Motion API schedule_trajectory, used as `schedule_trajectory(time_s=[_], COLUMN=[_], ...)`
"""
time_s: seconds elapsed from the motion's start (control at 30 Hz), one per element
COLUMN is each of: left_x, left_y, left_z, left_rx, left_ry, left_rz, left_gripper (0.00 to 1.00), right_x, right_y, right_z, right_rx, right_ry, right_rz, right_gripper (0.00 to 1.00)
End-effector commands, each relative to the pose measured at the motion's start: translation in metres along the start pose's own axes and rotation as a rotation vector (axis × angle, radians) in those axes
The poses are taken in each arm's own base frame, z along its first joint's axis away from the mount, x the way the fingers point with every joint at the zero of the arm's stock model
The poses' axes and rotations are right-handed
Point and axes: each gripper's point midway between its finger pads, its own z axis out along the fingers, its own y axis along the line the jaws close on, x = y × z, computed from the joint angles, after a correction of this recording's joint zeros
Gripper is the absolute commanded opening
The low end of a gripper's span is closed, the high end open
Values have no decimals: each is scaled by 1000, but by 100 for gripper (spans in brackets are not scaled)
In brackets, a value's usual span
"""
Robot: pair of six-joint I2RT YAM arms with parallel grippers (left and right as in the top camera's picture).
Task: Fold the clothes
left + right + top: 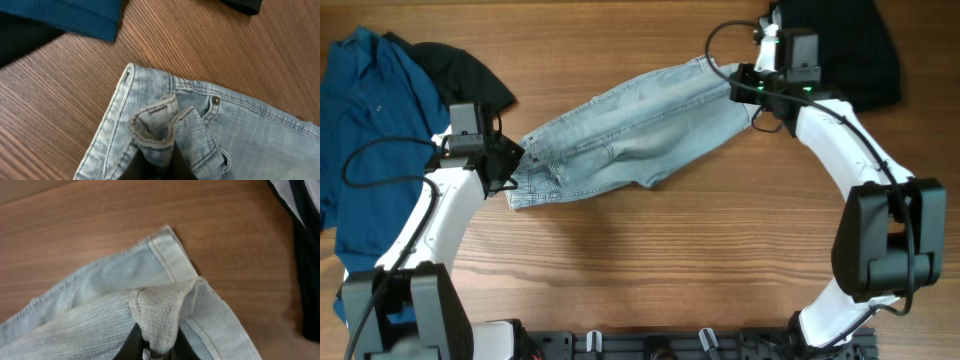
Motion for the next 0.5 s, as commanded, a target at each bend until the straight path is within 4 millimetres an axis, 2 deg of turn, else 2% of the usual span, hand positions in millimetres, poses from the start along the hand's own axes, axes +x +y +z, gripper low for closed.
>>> schedule_trajectory(time_s=[0.0,0.1,0.2,0.3,0.47], left_x=[-15,-13,-8,8,43], left_y=[9,10,10,10,21], left_z=[-2,-19,-47,-87,-133], left_rx=[-41,-30,2,66,146], left_ry=[-68,-67,-53,2,99], left_rz=[-35,-34,-30,-8,-1], left_gripper=[4,4,4,4,4], right_x=[-13,-10,-9,-14,-14], right_y=[-6,-11,-14,-15,-18], right_z=[4,1,-8,-29,-75], right_rx=[64,73,83,89,106], right_ry=[-46,-32,-16,-23,-3], right_rz=[-6,9,11,15,54], right_gripper=[4,4,4,4,4])
